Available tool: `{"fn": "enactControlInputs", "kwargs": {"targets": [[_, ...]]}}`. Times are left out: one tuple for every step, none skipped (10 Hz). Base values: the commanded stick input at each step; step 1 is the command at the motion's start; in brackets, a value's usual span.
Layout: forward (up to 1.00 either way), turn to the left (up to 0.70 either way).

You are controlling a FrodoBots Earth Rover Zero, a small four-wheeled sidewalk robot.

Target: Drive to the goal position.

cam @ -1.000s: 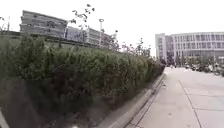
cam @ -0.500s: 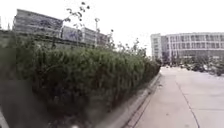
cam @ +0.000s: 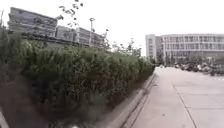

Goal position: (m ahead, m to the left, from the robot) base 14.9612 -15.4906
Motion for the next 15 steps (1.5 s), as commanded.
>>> {"fn": "enactControlInputs", "kwargs": {"targets": [[0.00,-0.45],[0.00,-0.45],[0.00,-0.45],[0.00,-0.45],[0.00,-0.45],[0.00,-0.45],[0.00,-0.45],[0.00,-0.45],[0.00,-0.45],[0.00,-0.45],[0.00,-0.45],[0.00,-0.45],[0.00,-0.45],[0.00,-0.45],[0.00,-0.45]]}}
